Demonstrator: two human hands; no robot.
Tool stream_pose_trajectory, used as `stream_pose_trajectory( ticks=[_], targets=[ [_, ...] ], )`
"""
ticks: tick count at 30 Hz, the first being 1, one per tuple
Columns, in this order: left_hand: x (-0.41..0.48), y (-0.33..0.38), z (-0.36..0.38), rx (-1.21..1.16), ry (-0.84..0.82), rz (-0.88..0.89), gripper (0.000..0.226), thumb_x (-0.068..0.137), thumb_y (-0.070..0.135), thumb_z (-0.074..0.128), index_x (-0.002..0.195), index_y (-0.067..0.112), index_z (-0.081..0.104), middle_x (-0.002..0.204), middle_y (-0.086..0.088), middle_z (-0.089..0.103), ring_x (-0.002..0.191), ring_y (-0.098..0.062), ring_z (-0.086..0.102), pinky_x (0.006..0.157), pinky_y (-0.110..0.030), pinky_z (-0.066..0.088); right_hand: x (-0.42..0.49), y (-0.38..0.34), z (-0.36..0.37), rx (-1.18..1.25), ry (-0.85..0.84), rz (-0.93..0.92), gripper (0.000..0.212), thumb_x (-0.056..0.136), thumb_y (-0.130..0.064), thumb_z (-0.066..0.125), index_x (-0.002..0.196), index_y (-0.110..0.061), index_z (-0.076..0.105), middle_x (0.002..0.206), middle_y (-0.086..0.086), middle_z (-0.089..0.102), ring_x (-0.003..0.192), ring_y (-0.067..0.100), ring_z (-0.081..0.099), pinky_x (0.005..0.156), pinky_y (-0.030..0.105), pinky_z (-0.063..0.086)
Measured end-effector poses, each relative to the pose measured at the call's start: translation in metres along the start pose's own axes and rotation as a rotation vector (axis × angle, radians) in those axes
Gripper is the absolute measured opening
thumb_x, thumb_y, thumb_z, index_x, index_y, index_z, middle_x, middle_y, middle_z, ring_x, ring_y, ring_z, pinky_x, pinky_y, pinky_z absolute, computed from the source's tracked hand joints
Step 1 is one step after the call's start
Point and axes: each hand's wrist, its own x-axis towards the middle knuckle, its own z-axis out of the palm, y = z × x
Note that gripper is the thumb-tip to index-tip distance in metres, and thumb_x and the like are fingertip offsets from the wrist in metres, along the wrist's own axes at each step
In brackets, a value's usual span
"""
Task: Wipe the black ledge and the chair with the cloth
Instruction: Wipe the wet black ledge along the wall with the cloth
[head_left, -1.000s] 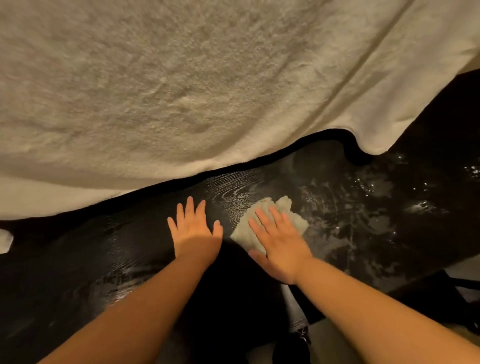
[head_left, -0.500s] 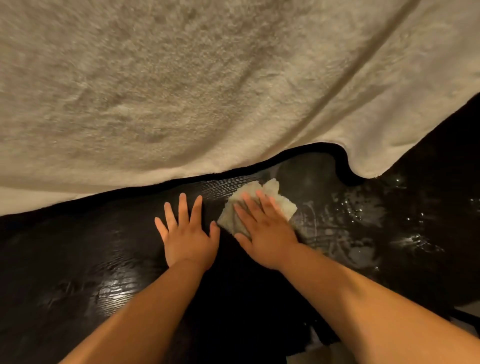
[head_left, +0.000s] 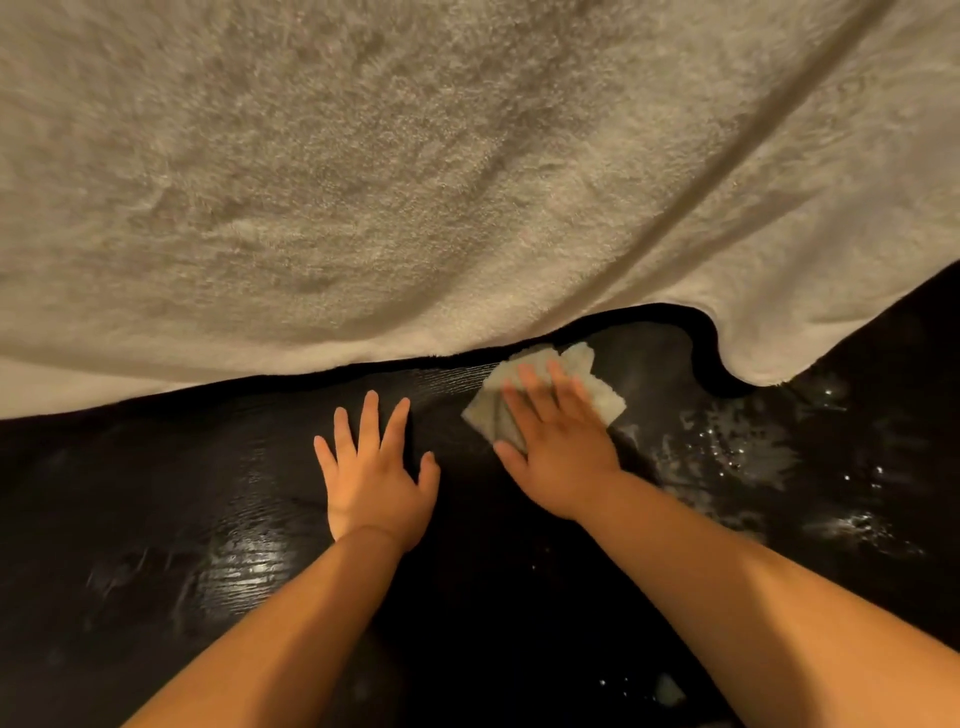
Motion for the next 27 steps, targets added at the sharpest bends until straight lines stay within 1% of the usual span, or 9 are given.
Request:
stream_pose_trajectory(
  ticks=[4,8,10,12,14,17,19,23,27],
  targets=[
    [0.0,-0.001,0.0,-0.004,0.017,0.001,0.074,0.096,0.057,0.046,0.163,0.037,0.023,0.174,-0.001,0.01,0.16,-0.038,0.002,0.127,-0.062,0.003,0.003,0.023,-0.006,-0.047,-0.02,-0.117,0.08,0.096,-0.07,0.021,0.163,-0.027,0.015,0.17,0.002,0.01,0.156,0.034,-0.007,0.127,0.05,-0.004],
    [0.0,0.001,0.0,0.015,0.008,-0.007,0.074,0.097,0.058,0.044,0.164,0.037,0.02,0.175,-0.001,0.009,0.16,-0.038,0.0,0.128,-0.061,0.002,0.045,0.05,-0.034,-0.089,-0.028,0.143,0.071,0.098,-0.066,0.024,0.15,-0.019,0.038,0.152,0.013,0.039,0.142,0.042,0.024,0.125,0.051,0.01],
    [0.0,0.001,-0.001,0.022,0.005,-0.003,0.075,0.097,0.059,0.043,0.164,0.037,0.019,0.175,-0.001,0.008,0.16,-0.038,0.0,0.128,-0.061,0.002,0.049,0.048,-0.036,-0.042,-0.043,0.238,0.071,0.1,-0.063,0.022,0.151,-0.016,0.036,0.157,0.016,0.033,0.147,0.043,0.018,0.125,0.052,0.007],
    [0.0,0.0,-0.001,0.024,0.008,-0.002,0.075,0.097,0.059,0.044,0.164,0.036,0.02,0.175,-0.002,0.009,0.16,-0.038,0.0,0.128,-0.062,0.003,0.037,0.033,-0.026,-0.033,-0.022,0.233,0.075,0.098,-0.063,0.016,0.159,-0.019,0.021,0.165,0.014,0.018,0.152,0.043,0.003,0.126,0.053,0.001],
    [0.0,0.001,-0.001,0.023,0.008,-0.001,0.075,0.097,0.059,0.045,0.164,0.036,0.02,0.175,-0.002,0.01,0.16,-0.038,0.001,0.128,-0.063,0.004,0.008,0.012,-0.012,-0.007,-0.003,0.103,0.081,0.093,-0.065,0.012,0.162,-0.022,0.013,0.169,0.01,0.008,0.155,0.041,-0.005,0.125,0.056,0.001],
    [0.001,0.001,0.0,0.025,0.01,0.004,0.075,0.096,0.059,0.047,0.164,0.036,0.022,0.174,-0.002,0.011,0.16,-0.039,0.002,0.127,-0.063,0.005,-0.028,0.002,0.009,0.002,-0.032,-0.123,0.08,0.096,-0.068,0.022,0.164,-0.027,0.014,0.172,0.005,0.007,0.157,0.037,-0.008,0.126,0.056,0.004],
    [0.001,0.0,0.001,0.019,0.014,0.007,0.075,0.096,0.057,0.049,0.164,0.035,0.024,0.174,-0.002,0.013,0.159,-0.039,0.004,0.127,-0.064,0.006,-0.025,0.022,0.008,-0.028,-0.047,-0.163,0.079,0.095,-0.072,0.025,0.163,-0.035,0.012,0.172,-0.001,0.007,0.157,0.036,-0.009,0.125,0.057,0.005],
    [0.001,-0.001,0.001,0.024,0.016,0.004,0.074,0.097,0.058,0.046,0.164,0.035,0.023,0.175,-0.002,0.011,0.16,-0.039,0.003,0.127,-0.063,0.005,0.007,0.065,-0.012,-0.076,-0.033,0.151,0.078,0.093,-0.078,0.014,0.161,-0.042,0.001,0.171,-0.004,-0.007,0.153,0.039,-0.021,0.122,0.064,-0.009],
    [0.0,-0.001,-0.001,0.026,0.003,0.014,0.074,0.097,0.059,0.043,0.163,0.036,0.021,0.174,-0.002,0.01,0.159,-0.039,0.002,0.127,-0.063,0.005,-0.001,0.046,-0.009,-0.064,-0.035,0.287,0.08,0.095,-0.071,0.006,0.163,-0.031,-0.002,0.171,0.005,-0.015,0.151,0.045,-0.024,0.121,0.065,-0.009]
  ],
)
